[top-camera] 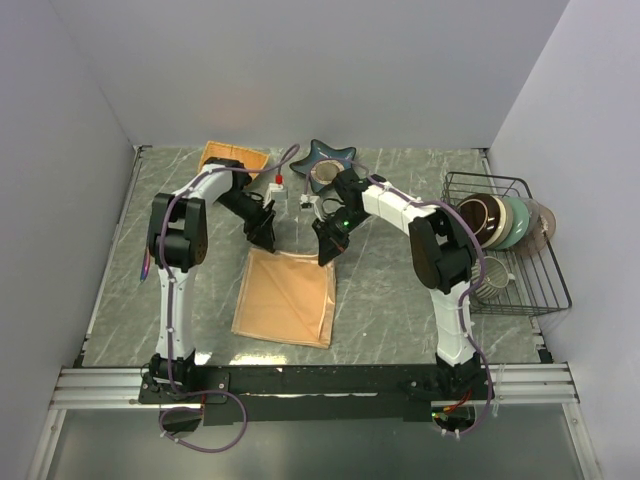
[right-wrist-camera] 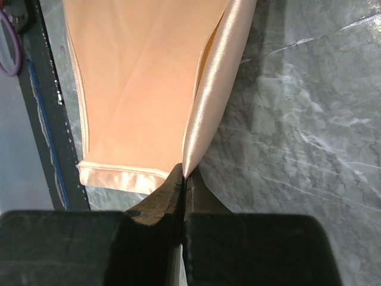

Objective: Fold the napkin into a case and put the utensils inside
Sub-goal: Pick up the upper triangle-folded napkin from the center of the board.

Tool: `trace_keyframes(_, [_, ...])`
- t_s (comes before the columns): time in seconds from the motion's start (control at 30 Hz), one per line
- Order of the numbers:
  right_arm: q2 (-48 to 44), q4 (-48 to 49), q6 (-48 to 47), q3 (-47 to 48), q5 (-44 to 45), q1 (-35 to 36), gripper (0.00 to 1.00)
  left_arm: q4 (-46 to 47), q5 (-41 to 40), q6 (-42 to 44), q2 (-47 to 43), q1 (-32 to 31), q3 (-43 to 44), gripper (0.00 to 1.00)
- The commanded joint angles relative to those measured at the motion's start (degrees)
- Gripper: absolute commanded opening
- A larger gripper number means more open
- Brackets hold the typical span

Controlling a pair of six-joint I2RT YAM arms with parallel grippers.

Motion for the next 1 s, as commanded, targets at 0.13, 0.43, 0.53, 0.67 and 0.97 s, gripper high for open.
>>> trace_keyframes(0.13, [-4.44, -0.13, -3.11, 1.04, -0.06, 1.17, 0.0, 0.82, 0.56, 5.96, 0.74, -1.36, 0.1, 0.71])
trace_keyframes(0.43, [-5.67, -0.84, -3.64, 1.39, -0.23, 1.52, 0.0, -3.57, -4.54, 10.44, 0.93, -0.49, -1.11, 0.57])
trace_keyframes(0.53, [-6.63, -0.93, -4.08, 0.87, -0.14, 1.53, 0.0, -3.66, -5.68, 9.92, 1.09, 0.48, -1.48, 0.54])
trace_keyframes(0.67, [-7.6, -1.63, -4.78, 0.87, -0.32, 1.61, 0.0, -3.75, -6.3, 9.22, 1.09, 1.36, -1.65, 0.49])
trace_keyframes(0.97, [-8.48, -3.03, -5.84, 1.66, -0.32, 1.52, 0.0, -3.75, -7.8, 10.18, 0.13, 2.5, -4.64, 0.34])
